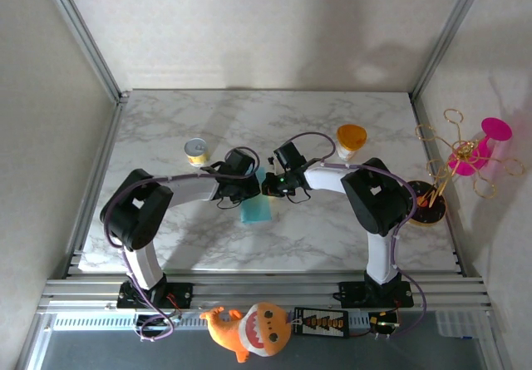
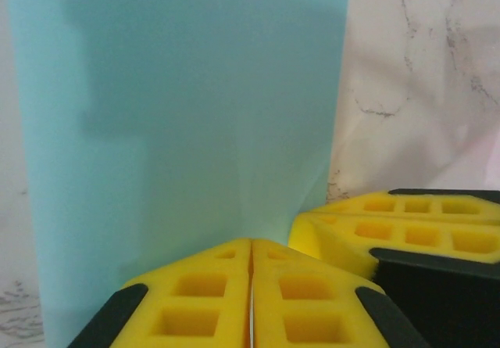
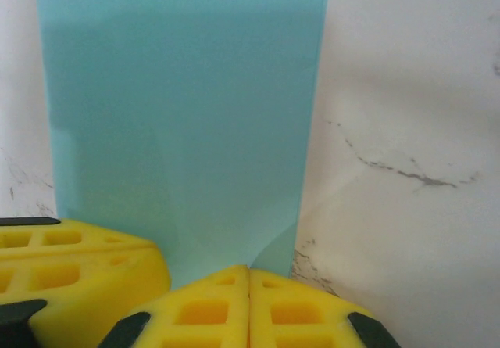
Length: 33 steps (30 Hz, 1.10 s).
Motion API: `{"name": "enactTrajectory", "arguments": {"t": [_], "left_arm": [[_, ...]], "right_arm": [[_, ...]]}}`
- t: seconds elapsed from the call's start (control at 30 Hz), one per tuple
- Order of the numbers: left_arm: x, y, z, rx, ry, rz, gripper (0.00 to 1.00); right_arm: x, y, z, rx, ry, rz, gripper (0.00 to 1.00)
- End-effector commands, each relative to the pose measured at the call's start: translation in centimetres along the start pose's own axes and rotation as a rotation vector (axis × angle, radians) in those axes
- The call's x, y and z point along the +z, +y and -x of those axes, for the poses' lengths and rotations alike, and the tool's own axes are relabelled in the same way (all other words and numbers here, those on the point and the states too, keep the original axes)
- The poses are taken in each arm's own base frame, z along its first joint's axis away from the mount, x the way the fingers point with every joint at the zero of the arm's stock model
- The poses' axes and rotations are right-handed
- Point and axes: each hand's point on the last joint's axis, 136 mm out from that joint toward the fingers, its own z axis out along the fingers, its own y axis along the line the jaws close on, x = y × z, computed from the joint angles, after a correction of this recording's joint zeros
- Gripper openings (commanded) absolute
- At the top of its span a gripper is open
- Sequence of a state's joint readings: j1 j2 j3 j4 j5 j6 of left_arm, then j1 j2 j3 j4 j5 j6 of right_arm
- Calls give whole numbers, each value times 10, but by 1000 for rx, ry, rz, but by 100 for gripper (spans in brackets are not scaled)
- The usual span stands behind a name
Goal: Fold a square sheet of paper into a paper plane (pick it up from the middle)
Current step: First fold the square sheet of paper in half at the center of the table.
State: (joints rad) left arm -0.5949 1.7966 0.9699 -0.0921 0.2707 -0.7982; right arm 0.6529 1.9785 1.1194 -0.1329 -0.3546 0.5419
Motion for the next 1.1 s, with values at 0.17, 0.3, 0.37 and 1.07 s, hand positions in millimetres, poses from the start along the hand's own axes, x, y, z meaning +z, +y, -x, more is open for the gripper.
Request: {"name": "enactTrajectory", "arguments": {"t": [0.17,0.3,0.37,1.07], "left_arm": [[2,38,-4,38,61,-17,9],[0,58,-8,39,87,-38,11],[-1,71,-12,43,114,-49,12],[-27,12,-10,-15,40,-272,12]], "right_arm": [[22,-140,-98,84,261,-521,4],[19,-149,-103,82,275,-560,3],[19,-153,-106,83,284,-580,2],[19,-156,-109,97,282,-586,2]]}}
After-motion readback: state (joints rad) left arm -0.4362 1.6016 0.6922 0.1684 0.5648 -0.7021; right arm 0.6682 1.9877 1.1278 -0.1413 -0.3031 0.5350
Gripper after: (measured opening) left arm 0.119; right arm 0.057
